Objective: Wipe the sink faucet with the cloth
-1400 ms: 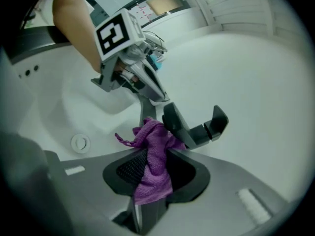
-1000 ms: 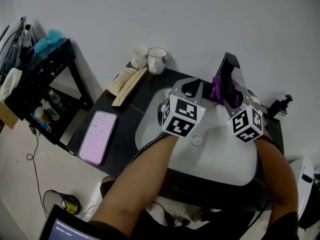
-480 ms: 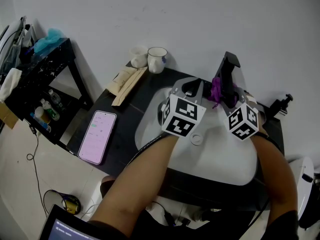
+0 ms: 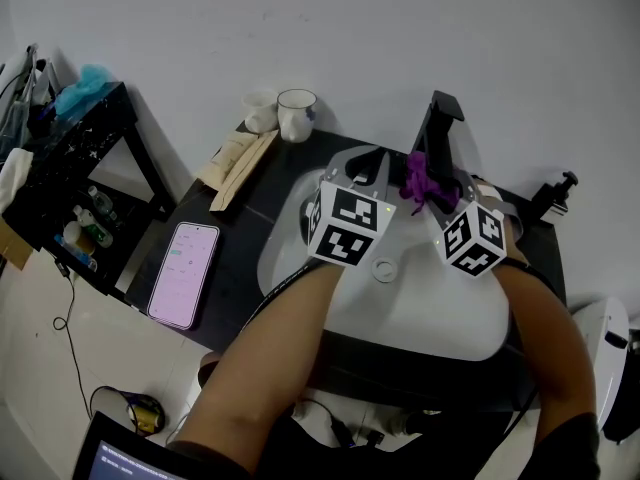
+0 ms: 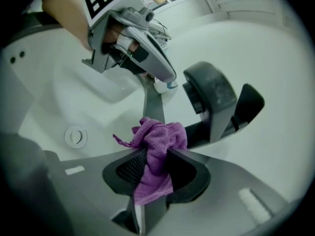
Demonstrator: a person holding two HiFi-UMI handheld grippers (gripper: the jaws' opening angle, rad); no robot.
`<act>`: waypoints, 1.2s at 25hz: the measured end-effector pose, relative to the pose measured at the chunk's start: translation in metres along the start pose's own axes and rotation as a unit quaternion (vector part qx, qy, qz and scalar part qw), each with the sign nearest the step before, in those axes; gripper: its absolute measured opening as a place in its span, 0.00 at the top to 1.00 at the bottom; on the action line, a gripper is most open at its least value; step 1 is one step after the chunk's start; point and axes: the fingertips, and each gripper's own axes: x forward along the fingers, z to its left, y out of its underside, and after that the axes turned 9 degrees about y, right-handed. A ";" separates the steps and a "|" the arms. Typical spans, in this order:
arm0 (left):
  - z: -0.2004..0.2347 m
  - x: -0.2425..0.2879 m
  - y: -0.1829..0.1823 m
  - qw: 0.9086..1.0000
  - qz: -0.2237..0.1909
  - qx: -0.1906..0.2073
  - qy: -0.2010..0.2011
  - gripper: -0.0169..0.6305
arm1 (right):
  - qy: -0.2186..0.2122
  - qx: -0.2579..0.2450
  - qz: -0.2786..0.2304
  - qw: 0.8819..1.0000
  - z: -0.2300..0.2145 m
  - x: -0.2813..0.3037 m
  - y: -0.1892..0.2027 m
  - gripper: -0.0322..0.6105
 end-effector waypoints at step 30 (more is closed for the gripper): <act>-0.010 0.005 0.004 1.000 0.012 0.012 0.015 0.95 | 0.117 -0.057 0.016 0.991 -0.131 -0.007 0.020 0.74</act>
